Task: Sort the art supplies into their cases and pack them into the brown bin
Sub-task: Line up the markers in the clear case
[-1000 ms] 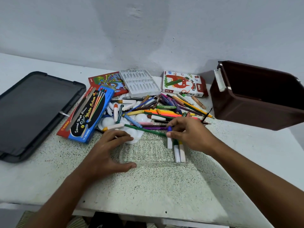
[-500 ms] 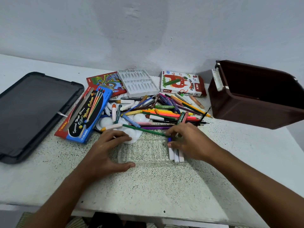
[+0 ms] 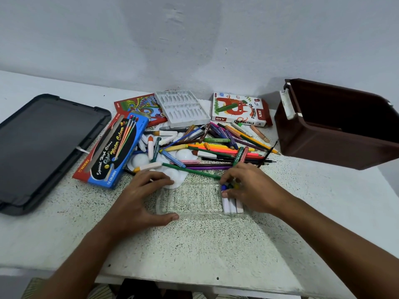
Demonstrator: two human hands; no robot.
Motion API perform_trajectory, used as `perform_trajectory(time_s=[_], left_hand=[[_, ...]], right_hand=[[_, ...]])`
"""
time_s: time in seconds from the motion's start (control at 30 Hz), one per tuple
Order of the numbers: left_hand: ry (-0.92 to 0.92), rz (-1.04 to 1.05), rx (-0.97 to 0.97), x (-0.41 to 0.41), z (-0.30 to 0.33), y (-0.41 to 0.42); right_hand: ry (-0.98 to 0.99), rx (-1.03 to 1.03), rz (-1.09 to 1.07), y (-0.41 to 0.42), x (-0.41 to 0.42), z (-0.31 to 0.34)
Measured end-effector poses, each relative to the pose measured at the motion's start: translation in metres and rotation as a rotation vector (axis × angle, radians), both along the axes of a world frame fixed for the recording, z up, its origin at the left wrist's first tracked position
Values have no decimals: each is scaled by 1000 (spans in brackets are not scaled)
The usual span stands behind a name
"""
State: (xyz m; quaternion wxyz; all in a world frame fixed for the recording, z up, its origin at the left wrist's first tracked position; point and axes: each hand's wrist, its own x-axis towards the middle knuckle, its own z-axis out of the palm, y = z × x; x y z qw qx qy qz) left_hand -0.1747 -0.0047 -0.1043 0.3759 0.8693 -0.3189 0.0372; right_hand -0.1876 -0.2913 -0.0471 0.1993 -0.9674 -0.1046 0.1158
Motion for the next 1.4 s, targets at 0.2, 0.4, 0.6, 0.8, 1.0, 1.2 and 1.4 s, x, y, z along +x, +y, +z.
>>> perform_trajectory(time_s=[0.2, 0.4, 0.6, 0.8, 1.0, 1.2, 1.4], left_hand=[[13, 6, -6, 0, -1, 2], [16, -4, -21, 1, -1, 3], [1, -3, -14, 2, -3, 3], [2, 1, -18, 2, -3, 3], [6, 5, -19, 2, -3, 3], [6, 1, -27, 2, -4, 2], [2, -4, -17, 3, -3, 3]], right_hand=[[-82, 148, -110, 6, 33, 13], [-211, -83, -4, 35, 68, 6], [-304, -309, 73, 54, 75, -2], [-299, -315, 75, 56, 77, -2], [-281, -223, 80, 51, 75, -1], [13, 632, -258, 34, 64, 21], [92, 832, -313, 16, 47, 26]])
